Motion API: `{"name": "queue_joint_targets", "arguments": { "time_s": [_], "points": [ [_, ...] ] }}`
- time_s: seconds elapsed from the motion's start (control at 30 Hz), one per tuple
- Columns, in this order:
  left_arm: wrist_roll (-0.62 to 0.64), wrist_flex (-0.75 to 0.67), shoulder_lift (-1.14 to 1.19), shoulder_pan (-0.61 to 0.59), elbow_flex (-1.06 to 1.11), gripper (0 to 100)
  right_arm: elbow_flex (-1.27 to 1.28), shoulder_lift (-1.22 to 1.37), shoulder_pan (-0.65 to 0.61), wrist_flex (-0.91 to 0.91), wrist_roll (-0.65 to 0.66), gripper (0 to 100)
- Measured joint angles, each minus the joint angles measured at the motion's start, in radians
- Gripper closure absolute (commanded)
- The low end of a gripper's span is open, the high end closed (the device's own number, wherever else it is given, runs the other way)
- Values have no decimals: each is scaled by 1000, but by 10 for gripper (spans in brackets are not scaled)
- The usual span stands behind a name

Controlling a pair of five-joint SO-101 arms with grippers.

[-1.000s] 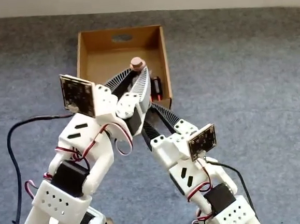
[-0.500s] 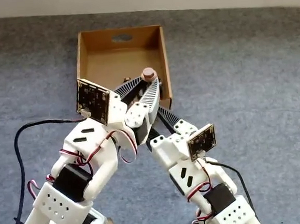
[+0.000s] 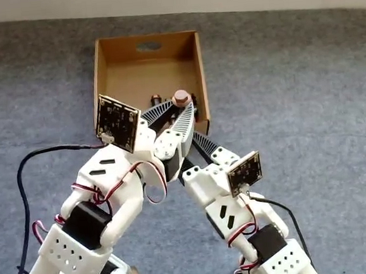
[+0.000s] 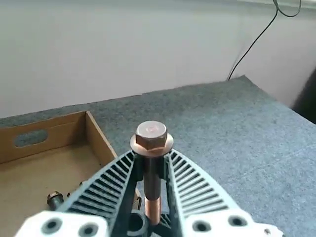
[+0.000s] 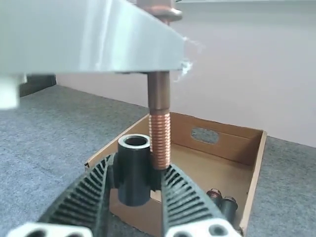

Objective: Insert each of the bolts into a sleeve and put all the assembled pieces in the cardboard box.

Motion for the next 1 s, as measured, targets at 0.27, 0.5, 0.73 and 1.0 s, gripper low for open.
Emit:
{"name": "queue_joint_targets", "arguments": {
  "time_s": [0.27,0.5,0.73,1.0],
  "points": [
    [0,2,0,0,-29,992,-2,0,0,0,0,993],
    [0,2,0,0,-29,992,-2,0,0,0,0,993],
    [0,5,0,-80,-81,992,-2,0,5,0,0,993],
    [0,5,0,-92,-98,992,-2,0,3,0,0,993]
  ]
}}
